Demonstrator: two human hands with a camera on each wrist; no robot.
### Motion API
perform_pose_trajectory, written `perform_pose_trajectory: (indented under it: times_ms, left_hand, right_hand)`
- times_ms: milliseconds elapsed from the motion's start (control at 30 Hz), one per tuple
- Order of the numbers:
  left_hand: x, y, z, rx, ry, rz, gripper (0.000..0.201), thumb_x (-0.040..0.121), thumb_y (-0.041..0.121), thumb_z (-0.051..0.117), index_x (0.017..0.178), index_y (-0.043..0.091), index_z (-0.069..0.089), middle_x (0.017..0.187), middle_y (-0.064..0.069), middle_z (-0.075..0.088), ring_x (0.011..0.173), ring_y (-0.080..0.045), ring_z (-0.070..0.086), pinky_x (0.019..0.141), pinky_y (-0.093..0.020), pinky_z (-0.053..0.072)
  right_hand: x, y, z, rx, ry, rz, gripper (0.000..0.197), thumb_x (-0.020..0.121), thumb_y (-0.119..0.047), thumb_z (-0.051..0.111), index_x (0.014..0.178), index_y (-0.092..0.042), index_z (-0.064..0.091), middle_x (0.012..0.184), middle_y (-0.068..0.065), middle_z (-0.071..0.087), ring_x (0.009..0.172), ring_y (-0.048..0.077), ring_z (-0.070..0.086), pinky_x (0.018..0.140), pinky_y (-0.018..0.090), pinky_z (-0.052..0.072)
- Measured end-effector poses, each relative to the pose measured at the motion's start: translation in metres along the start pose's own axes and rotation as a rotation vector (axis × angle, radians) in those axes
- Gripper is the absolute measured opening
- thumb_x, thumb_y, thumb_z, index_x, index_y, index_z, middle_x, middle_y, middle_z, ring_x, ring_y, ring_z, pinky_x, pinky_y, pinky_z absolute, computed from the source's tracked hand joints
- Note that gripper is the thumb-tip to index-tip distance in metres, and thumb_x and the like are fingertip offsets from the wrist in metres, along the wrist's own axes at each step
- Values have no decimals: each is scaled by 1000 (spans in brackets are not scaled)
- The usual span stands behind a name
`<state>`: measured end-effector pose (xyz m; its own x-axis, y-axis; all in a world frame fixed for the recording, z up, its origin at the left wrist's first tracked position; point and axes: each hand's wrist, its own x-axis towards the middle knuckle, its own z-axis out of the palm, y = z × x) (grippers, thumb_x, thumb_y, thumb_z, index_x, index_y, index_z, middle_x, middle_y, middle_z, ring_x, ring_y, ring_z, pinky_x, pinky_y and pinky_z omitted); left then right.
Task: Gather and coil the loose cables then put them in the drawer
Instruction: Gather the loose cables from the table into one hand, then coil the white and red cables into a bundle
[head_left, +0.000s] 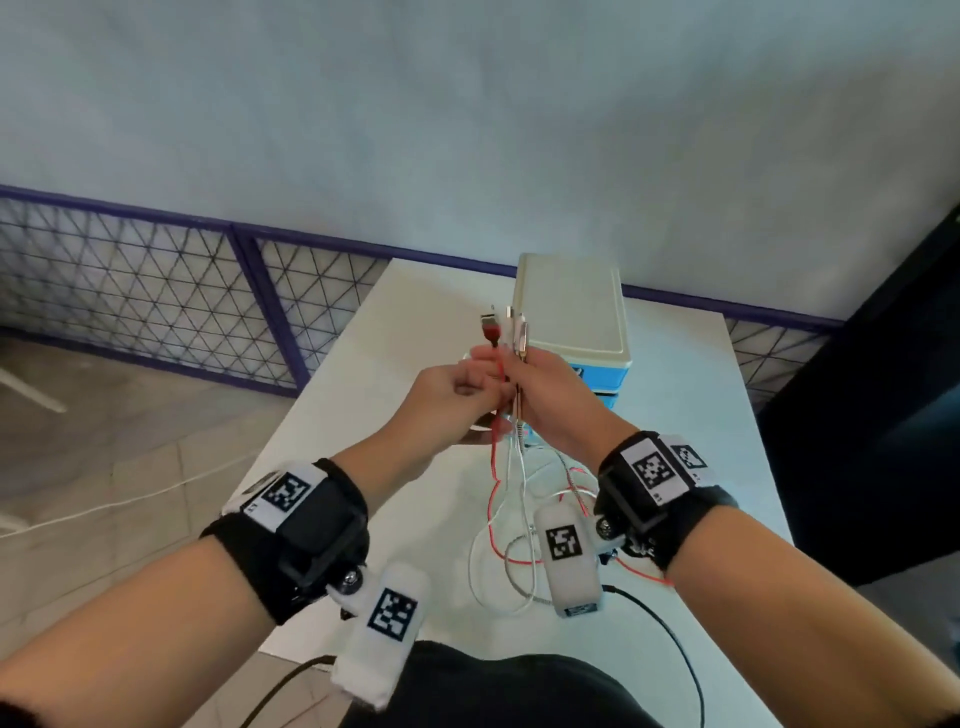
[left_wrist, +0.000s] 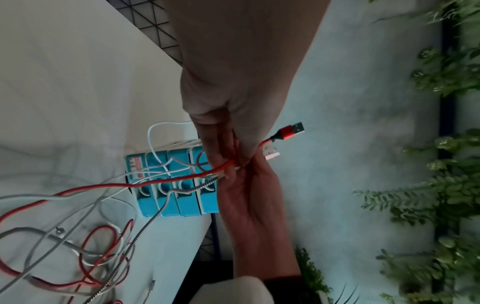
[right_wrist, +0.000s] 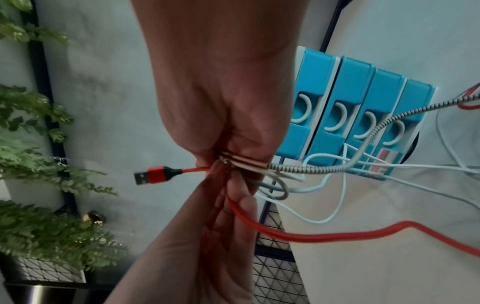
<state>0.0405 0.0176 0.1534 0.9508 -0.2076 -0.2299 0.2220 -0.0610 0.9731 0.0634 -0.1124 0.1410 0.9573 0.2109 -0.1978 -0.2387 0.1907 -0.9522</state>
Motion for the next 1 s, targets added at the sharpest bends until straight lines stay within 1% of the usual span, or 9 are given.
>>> perform_pose_trajectory:
  times_ms: [167, 300, 367, 433, 533, 667, 767, 867, 1000]
  left_hand:
    - [9, 12, 1, -19, -45, -38, 13, 88, 13, 63, 91, 0, 65, 81, -9, 70, 62, -17, 69, 57, -24, 56]
    - [21, 18, 3, 222, 45, 68, 25, 84, 29, 67, 75, 12, 51, 81, -8, 61, 71, -16, 64, 69, -29, 58]
    - [29, 20, 6, 305, 202, 258, 29, 85, 38, 63, 85, 14, 47, 87, -7, 54, 78, -13, 55, 72, -17, 47]
    - [30, 27, 13, 213, 197, 437, 30, 89, 40, 56, 102, 16, 45, 107, -5, 56, 100, -9, 55, 77, -3, 39]
    - [38, 42, 24, 64, -22, 516, 54, 85, 60, 48, 127, 30, 33, 129, 0, 55, 121, -8, 53, 100, -19, 41]
    - [50, 50, 35, 13, -239, 400, 81, 72, 66, 55, 137, 28, 28, 118, 6, 61, 113, -7, 59, 103, -35, 44]
    - [47, 42, 43, 274, -309, 468, 44, 78, 57, 54, 101, 19, 58, 93, -7, 71, 92, -14, 67, 90, -39, 52]
    - [48, 39, 41, 478, -347, 515, 36, 91, 48, 47, 76, 17, 59, 62, 3, 66, 64, -13, 63, 72, -32, 49]
    - [50, 39, 37, 747, -263, 598, 36, 98, 39, 34, 70, 26, 51, 59, 8, 55, 54, -8, 51, 58, -26, 38]
  right_hand:
    - [0, -8, -5, 25, 26, -100, 27, 102, -23, 41, 102, -7, 61, 109, 13, 72, 101, 25, 70, 87, 38, 54]
    - [0, -18, -7, -58, 172, -221, 22, 103, -22, 39, 92, -8, 53, 99, 13, 75, 90, 26, 72, 84, 45, 55]
    - [-3, -30, -10, 76, 204, -268, 23, 104, -19, 37, 89, -8, 52, 91, 16, 73, 82, 26, 72, 77, 37, 58]
    - [-8, -44, -11, 175, 188, -291, 23, 104, -18, 37, 93, -5, 52, 84, 15, 71, 76, 28, 71, 73, 35, 60]
    - [-11, -58, -10, 165, 152, -322, 31, 104, -18, 36, 109, 6, 55, 95, 21, 67, 81, 30, 69, 75, 37, 59]
    - [-14, -74, -15, 321, 139, -372, 24, 104, -17, 35, 96, -3, 53, 83, 13, 72, 73, 21, 72, 67, 31, 59]
    - [-15, -81, -17, 373, 165, -365, 24, 104, -18, 36, 88, -9, 50, 71, 7, 72, 65, 18, 72, 58, 25, 57]
    - [-14, -82, -19, 284, 216, -356, 24, 105, -21, 34, 90, -9, 47, 64, 5, 68, 60, 18, 70, 54, 27, 56]
    - [-11, -77, -14, -23, 322, -483, 26, 105, -19, 29, 86, -12, 45, 69, 7, 67, 61, 19, 72, 57, 28, 54]
